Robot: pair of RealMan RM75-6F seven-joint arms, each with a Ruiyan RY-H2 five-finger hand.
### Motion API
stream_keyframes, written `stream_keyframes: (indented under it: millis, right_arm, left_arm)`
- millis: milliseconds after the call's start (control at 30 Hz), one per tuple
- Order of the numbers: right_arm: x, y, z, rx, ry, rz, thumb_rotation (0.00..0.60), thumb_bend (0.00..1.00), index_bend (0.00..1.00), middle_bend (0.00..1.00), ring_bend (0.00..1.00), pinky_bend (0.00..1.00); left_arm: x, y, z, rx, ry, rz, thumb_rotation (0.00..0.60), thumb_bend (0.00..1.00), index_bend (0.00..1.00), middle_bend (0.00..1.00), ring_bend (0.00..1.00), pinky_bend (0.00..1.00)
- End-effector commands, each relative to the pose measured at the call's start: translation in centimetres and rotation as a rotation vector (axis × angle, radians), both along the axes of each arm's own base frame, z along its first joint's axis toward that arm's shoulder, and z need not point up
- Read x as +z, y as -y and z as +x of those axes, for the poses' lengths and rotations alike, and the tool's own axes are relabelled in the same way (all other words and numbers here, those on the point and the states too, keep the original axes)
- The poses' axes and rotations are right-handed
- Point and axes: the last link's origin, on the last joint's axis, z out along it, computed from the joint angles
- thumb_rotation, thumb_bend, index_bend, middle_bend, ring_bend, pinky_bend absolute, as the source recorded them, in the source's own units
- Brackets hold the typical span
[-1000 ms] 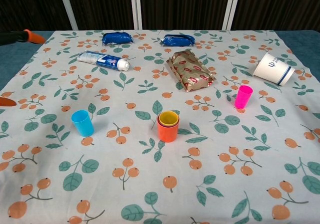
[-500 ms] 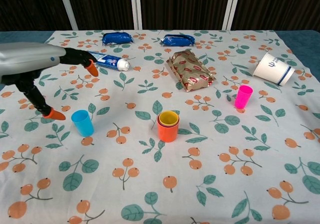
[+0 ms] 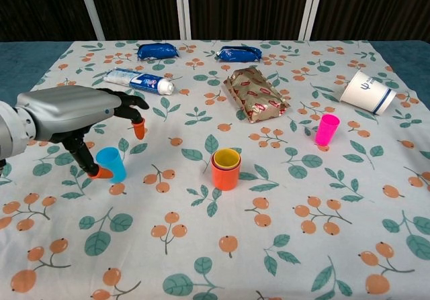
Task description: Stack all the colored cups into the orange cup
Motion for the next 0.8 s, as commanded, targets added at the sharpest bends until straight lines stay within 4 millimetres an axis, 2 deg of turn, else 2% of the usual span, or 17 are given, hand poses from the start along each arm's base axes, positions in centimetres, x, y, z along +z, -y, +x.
stream_keyframes:
  millis: [33, 500, 800]
  right_arm:
    - [0.0, 0.0, 0.0, -0.003, 0.002, -0.003, 0.600, 0.41, 0.08, 0.05, 0.08, 0.13]
    - [-0.1, 0.1, -0.2, -0.017, -0.001, -0.011, 0.600, 0.41, 0.09, 0.05, 0.08, 0.13]
    - [-0.2, 0.1, -0.2, -0.025, -0.009, -0.024, 0.600, 0.41, 0.09, 0.05, 0.08, 0.13]
  left_arm:
    - [-0.4, 0.0, -0.3, 0.002, -0.007, 0.000, 0.600, 0.16, 0.37, 0.05, 0.00, 0.03]
    - [-0.5, -0.1, -1.5, 0.009, -0.032, 0.017, 0.600, 0.18, 0.40, 0.07, 0.00, 0.03]
    - [-0.6, -0.1, -1.5, 0.000, -0.031, 0.008, 0.600, 0.20, 0.42, 0.07, 0.00, 0.03]
